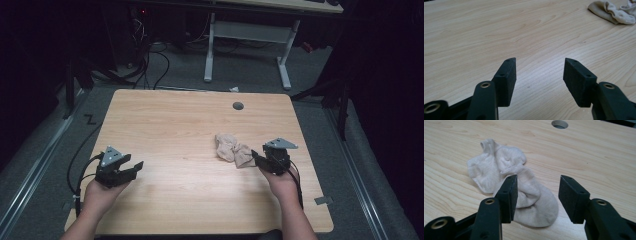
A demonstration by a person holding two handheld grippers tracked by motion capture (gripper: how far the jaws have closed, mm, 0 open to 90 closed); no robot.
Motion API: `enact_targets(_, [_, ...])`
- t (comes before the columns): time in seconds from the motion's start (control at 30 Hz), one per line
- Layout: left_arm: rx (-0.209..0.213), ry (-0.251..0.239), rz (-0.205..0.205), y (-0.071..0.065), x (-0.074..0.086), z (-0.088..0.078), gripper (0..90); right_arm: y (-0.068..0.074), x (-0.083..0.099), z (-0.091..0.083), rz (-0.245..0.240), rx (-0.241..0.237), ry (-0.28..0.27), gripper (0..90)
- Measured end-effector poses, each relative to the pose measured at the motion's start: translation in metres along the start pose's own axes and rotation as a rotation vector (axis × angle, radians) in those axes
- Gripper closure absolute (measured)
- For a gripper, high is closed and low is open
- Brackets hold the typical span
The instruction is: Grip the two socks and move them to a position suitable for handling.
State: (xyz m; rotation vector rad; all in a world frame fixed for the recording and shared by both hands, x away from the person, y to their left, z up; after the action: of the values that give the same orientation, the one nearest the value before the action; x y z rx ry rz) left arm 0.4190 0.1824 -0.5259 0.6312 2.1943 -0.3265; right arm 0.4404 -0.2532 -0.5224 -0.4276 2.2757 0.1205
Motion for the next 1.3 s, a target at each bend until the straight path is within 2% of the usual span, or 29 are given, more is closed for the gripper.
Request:
enact_targets(0.17, [0.012,0.006,-0.013,-0.001,-0.002,0.003,42.0,-0.001,0.003,0.001,0.004,-0.003,0.011,48.2])
enact_targets(0.33, [0.015,-0.008,-0.007,-0.004,-0.007,0.003,40.7,-0.009,0.006,-0.006,0.042,-0.002,0.006,46.9])
enact_targets(0.4, [0.016,0.001,-0.009,-0.003,-0.006,0.004,38.1,-0.010,0.005,-0.006,0.052,0.000,-0.002,46.6])
enact_targets(0.53, [0.015,0.005,-0.017,-0.001,-0.006,0.002,36.9,-0.008,0.003,-0.006,0.039,0.005,-0.004,46.1])
enact_targets(0.63, [0.011,0.002,-0.018,0.000,-0.006,0.001,36.9,-0.004,-0.001,-0.003,0.032,0.003,-0.007,49.8])
enact_targets(0.83, [0.002,0.007,-0.003,-0.001,-0.004,0.002,37.5,0.001,-0.006,0.004,0.016,-0.002,0.003,57.1])
enact_targets(0.87, [0.001,0.012,0.006,-0.001,-0.003,0.001,37.6,0.003,-0.008,0.009,0.018,-0.015,0.020,58.1])
enact_targets(1.0, [0.003,0.017,0.001,0.000,0.000,-0.001,37.8,0.006,-0.010,0.016,0.006,-0.016,0.037,56.4])
enact_targets(1.1, [0.001,0.023,0.000,0.002,0.003,-0.004,37.8,0.010,-0.011,0.027,-0.009,-0.027,0.062,54.4])
enact_targets(1.3, [-0.008,0.025,-0.008,0.007,0.008,-0.010,37.6,0.009,-0.009,0.041,0.007,-0.042,0.106,53.3])
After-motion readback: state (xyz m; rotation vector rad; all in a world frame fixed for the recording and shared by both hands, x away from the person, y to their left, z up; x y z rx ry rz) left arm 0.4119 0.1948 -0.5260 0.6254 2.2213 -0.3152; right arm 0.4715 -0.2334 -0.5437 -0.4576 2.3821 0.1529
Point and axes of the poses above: each handheld gripper's, and its own axes: z roughly forward along the jaws, x roughly out of its underside, y roughly to its left, the point moved 8 cm from there along z, roughly forward along the jaws, and after that the axes turned 4 degrees about y, right-handed, at the moved point
